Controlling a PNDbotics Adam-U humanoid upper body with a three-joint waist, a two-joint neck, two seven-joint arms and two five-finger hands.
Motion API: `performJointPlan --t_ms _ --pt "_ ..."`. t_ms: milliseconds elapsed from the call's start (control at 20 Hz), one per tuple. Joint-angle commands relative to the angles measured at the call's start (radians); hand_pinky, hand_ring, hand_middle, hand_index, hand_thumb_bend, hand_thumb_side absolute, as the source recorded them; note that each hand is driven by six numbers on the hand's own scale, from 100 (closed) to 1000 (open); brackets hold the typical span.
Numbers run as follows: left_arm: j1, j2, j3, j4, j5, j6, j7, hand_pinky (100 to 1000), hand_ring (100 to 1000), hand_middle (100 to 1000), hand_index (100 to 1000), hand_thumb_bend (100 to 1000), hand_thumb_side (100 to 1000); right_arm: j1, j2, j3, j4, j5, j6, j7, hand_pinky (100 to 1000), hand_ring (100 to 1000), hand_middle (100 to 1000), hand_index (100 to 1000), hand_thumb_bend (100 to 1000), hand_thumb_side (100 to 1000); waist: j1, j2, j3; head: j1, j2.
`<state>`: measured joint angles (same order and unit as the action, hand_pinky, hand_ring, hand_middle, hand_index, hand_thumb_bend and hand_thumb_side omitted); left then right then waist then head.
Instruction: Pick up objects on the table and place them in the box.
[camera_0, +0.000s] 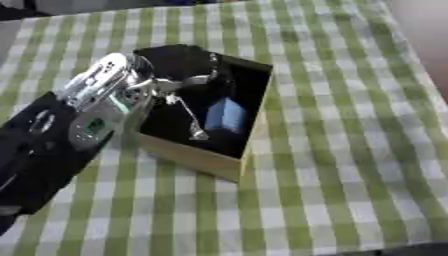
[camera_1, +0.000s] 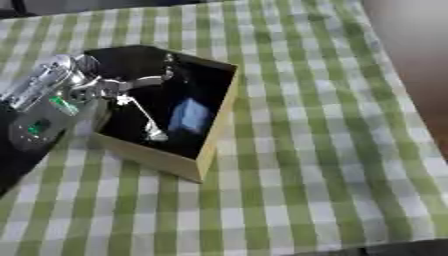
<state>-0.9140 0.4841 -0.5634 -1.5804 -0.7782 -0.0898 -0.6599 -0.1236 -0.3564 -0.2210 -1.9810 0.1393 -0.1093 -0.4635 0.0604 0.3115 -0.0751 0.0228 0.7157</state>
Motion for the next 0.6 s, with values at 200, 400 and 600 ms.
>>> performJointPlan --t_ms 200,400,600 --pt "-0.011 0.018 0.005 -0.019 -0.038 -0.016 -0.066 790 791 774 873 820 443 -0.005 -0.012 -0.002 -0.019 0.000 0.001 -0.008 657 713 623 806 100 1000 -0.005 -0.015 0.001 0.002 -0.008" --pt "-0.014 0.022 0.009 -0.028 -0.053 -0.029 -0.098 813 815 798 898 881 450 -0.005 -0.013 -0.002 -0.019 0.000 0.002 -0.009 656 713 623 805 100 1000 -0.006 -0.016 0.002 0.005 -0.008" --pt "-0.018 0.025 0.023 -0.046 -0.066 -0.026 -0.102 817 817 796 897 845 477 -0.005 -0.014 -0.001 -0.019 0.001 0.002 -0.011 655 713 623 805 100 1000 -0.005 -0.018 0.004 0.005 -0.009"
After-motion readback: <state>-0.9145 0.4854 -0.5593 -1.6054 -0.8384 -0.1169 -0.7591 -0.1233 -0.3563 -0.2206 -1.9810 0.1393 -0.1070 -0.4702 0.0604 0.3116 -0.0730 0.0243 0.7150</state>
